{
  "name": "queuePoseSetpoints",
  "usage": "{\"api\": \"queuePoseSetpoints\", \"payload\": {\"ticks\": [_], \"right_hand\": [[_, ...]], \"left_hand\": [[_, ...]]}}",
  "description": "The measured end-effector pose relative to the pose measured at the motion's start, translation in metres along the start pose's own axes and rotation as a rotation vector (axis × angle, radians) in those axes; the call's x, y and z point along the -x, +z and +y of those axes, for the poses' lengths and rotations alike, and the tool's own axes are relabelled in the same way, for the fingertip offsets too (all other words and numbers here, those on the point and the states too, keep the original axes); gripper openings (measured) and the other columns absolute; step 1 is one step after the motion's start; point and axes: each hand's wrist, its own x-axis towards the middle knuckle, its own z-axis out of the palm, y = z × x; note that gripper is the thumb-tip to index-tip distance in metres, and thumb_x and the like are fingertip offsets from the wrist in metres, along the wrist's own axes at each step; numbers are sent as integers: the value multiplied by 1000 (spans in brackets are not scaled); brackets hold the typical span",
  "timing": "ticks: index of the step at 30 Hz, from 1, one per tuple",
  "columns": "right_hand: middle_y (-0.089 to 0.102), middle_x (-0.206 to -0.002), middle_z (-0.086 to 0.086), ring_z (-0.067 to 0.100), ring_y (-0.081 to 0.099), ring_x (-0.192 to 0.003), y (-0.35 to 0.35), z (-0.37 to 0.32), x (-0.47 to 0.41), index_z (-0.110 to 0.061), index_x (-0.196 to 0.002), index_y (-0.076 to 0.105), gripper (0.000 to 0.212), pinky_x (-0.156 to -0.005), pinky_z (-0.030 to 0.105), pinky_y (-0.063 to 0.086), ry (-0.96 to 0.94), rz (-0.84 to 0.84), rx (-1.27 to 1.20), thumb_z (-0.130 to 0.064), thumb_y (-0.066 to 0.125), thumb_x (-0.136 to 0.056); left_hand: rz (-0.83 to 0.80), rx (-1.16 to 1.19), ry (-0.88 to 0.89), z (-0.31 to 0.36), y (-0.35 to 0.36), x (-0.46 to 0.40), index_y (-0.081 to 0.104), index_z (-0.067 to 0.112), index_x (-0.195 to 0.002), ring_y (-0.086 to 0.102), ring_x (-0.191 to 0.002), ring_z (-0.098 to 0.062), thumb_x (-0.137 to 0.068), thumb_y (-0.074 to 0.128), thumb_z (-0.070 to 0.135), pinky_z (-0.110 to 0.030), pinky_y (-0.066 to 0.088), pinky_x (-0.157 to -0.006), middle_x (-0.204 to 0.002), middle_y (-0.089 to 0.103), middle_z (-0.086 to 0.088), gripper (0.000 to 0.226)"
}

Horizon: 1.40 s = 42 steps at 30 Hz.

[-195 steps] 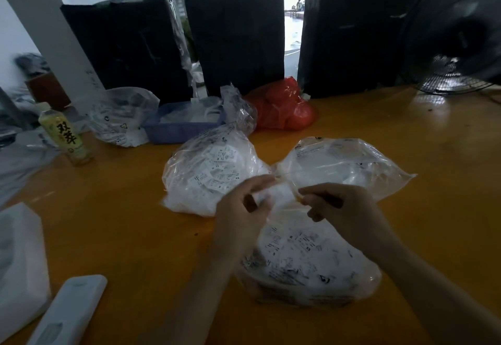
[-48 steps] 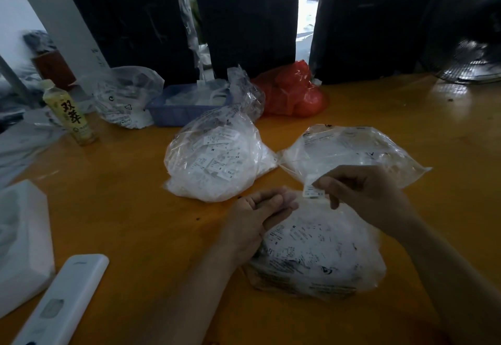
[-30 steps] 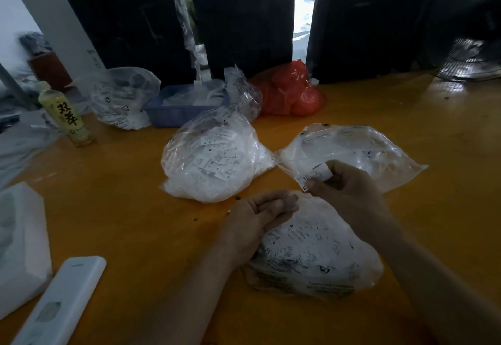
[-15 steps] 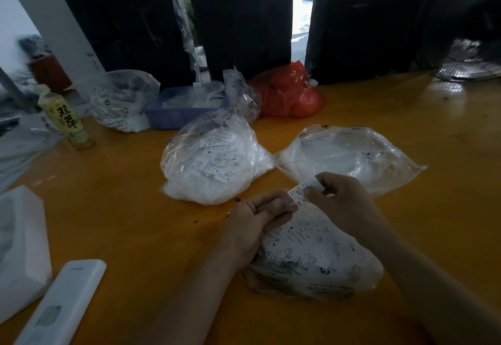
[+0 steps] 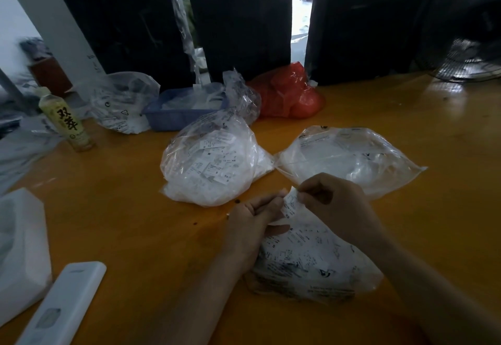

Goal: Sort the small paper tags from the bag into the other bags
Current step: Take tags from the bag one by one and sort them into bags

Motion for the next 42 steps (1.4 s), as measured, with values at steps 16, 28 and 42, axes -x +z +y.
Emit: {"api": "queuePoseSetpoints", "payload": {"ticks": [16, 28, 42], "right_hand": [[67, -83, -27, -3, 65, -75, 6, 0, 1, -39, -90, 69, 8, -61, 11, 49, 1, -101, -27, -40, 77, -87], [70, -89, -22, -3, 66, -82, -21, 14, -15, -31, -105, 73, 12, -69, 8, 49, 72, 202, -9, -26, 66, -97], [67, -119, 3, 26, 54, -110, -23, 72, -38, -27, -118, 72, 26, -98, 44, 46, 207, 20, 781, -22, 53, -101]], "left_hand": [[1, -18, -5, 4, 3, 3, 82, 28, -111, 74, -108, -18, -88, 76, 32, -23, 62, -66, -117, 78, 2, 24], [288, -811, 635, 54, -13, -11, 69, 32, -127, 66, -97, 3, -95, 70, 8, -11, 56, -79, -119, 67, 18, 40], [319, -1846, 191, 76, -74, -93, 40, 37, -155, 23, -143, -36, -104, 42, 26, -58, 27, -113, -159, 36, -2, 52]]}}
